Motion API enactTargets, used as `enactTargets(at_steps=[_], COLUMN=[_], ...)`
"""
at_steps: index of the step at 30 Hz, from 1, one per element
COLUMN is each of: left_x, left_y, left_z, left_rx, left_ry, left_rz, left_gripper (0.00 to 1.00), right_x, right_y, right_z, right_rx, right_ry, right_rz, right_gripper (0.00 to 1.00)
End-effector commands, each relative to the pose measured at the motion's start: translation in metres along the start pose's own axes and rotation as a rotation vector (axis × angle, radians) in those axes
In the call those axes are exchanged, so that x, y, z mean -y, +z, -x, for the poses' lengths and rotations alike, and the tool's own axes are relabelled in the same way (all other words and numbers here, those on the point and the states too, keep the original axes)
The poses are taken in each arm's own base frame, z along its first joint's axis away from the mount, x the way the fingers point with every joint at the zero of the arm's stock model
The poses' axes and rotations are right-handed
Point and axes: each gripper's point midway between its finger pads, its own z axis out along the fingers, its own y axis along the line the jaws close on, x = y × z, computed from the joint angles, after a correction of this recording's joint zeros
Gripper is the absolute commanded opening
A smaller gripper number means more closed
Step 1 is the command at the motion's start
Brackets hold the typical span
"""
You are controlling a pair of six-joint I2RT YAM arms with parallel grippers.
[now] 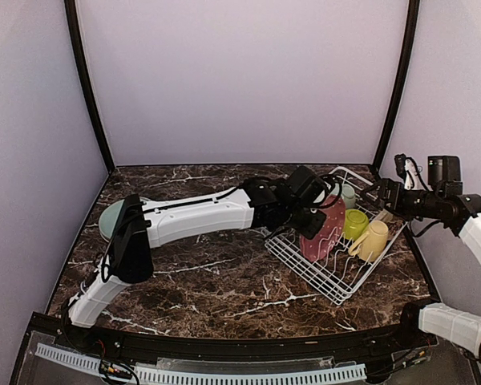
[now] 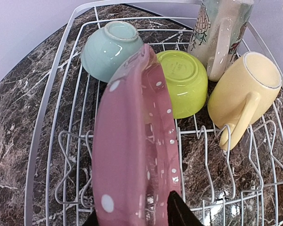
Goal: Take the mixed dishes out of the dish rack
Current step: Grab the plate from the dish rack.
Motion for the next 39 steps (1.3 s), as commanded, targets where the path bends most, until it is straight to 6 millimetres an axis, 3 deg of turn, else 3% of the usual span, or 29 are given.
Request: enactTargets(at_steps=[1, 13, 27, 39], left_x=[0.005, 0.024, 0.055, 0.076], left_y=[-0.005, -0.018, -0.051, -0.091], left_z=[0.006, 0.019, 0.048, 0.077], left_rx=[0.009, 0.047, 0.156, 0.269], left_ry=[0.016, 0.057, 0.164, 0.264], left_rz=[0.005, -0.002, 0.061, 0.131], left_gripper=[0.35, 0.20, 0.02, 0.01], right_x=[0.002, 0.001, 0.001, 0.002], right_y=[-0.002, -0.004, -0.017, -0.019], right_z=[0.000, 0.000, 0.009, 0.010], right_rx=[0.014, 0.021, 0.078, 0.091], right_ry=[-0.013, -0.018, -0.035, -0.034], right_rz=[-0.013, -0.016, -0.056, -0.063], right_gripper=[0.99, 0.99, 0.99, 0.99])
